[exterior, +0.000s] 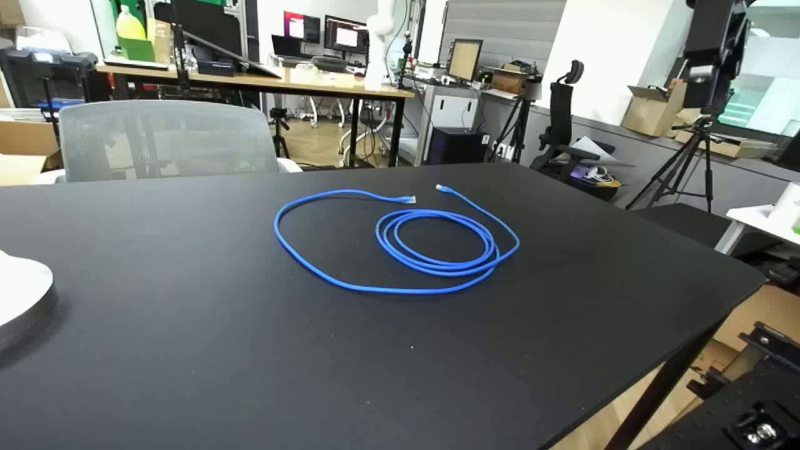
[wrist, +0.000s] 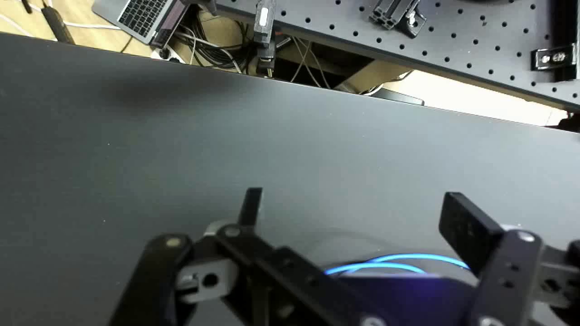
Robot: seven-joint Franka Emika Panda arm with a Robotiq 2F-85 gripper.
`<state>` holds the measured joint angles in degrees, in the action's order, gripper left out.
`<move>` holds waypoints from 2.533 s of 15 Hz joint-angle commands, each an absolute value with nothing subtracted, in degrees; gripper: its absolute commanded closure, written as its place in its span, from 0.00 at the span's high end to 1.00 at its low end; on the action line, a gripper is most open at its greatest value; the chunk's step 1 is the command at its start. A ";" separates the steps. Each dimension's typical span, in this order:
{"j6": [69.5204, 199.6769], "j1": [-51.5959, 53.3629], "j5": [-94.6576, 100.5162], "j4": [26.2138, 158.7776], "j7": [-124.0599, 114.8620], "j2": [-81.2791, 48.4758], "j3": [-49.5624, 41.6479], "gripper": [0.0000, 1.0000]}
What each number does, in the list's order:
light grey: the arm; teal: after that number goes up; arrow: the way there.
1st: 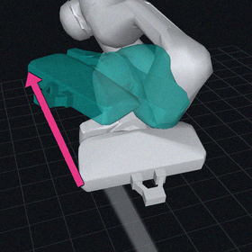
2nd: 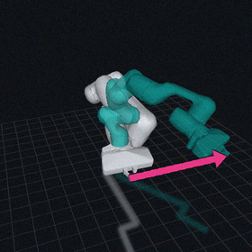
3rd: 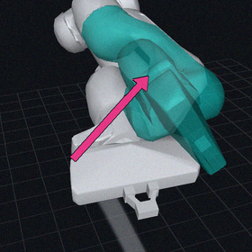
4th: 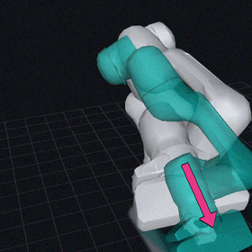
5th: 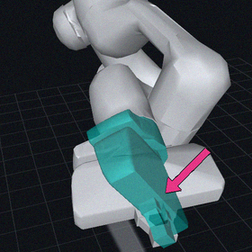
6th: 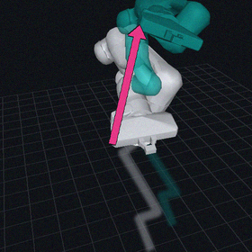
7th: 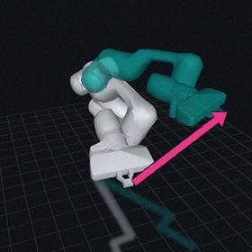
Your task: Untangle the blue cable
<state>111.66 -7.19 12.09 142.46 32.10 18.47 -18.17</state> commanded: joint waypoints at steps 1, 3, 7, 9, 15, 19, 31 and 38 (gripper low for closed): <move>111.58 -8.08 11.80 142.39 32.33 18.37 -17.28 1.00; 111.59 -8.08 11.80 142.39 32.33 18.37 -17.28 1.00; 111.60 -8.08 11.79 142.39 32.33 18.38 -17.28 1.00; 111.61 -8.08 11.79 142.39 32.33 18.38 -17.28 1.00; 118.57 -9.20 11.90 141.56 23.55 16.28 -16.04 1.00; 130.78 -9.84 11.95 140.36 13.43 10.38 -14.23 1.00; 142.38 -9.00 9.18 136.58 5.52 -2.81 -10.05 1.00; 143.07 -9.48 3.46 134.69 3.77 -7.05 -10.11 1.00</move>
<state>143.11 -9.00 6.12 136.69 5.50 -3.72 -10.34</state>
